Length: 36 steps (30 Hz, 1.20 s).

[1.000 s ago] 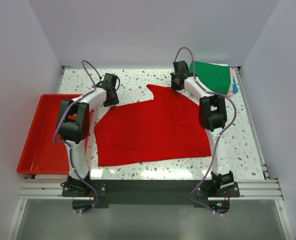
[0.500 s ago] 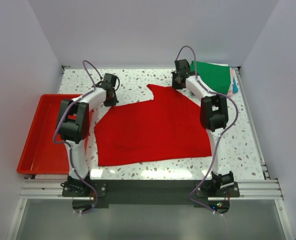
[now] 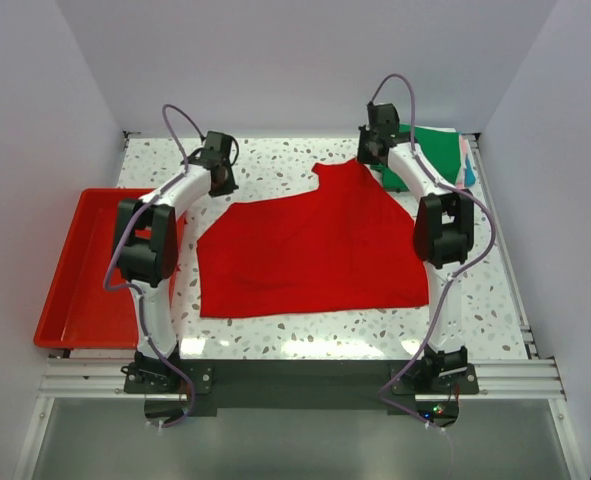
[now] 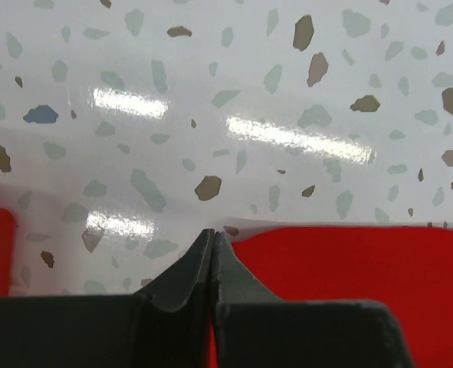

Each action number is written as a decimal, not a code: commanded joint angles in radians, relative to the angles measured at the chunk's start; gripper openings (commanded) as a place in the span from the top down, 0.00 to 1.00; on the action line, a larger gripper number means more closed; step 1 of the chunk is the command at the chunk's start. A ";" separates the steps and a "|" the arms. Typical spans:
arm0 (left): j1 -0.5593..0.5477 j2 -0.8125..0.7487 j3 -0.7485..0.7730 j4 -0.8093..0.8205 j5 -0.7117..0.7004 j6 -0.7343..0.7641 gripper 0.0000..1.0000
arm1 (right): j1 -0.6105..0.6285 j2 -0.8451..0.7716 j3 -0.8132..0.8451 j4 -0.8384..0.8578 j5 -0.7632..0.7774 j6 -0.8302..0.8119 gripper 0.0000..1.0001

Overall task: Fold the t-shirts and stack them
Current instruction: Fold the tshirt

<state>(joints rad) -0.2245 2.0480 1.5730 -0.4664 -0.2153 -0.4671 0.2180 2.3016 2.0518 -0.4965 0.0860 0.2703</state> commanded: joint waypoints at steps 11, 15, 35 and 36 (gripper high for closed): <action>0.010 0.066 0.056 -0.006 0.094 0.139 0.51 | -0.012 -0.061 -0.039 0.049 -0.034 0.029 1.00; 0.008 0.121 0.079 -0.012 0.151 0.168 0.56 | -0.012 -0.048 -0.025 0.050 -0.038 0.035 1.00; 0.010 -0.057 -0.088 0.198 0.025 0.081 1.00 | -0.014 -0.093 -0.122 0.090 0.040 0.012 1.00; 0.010 -0.071 -0.103 0.219 0.016 0.076 1.00 | -0.014 -0.111 -0.137 0.099 0.038 0.013 1.00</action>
<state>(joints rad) -0.2237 2.0727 1.5002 -0.3626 -0.1520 -0.3614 0.2089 2.2799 1.9480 -0.4549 0.0906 0.2932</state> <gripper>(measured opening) 0.019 0.055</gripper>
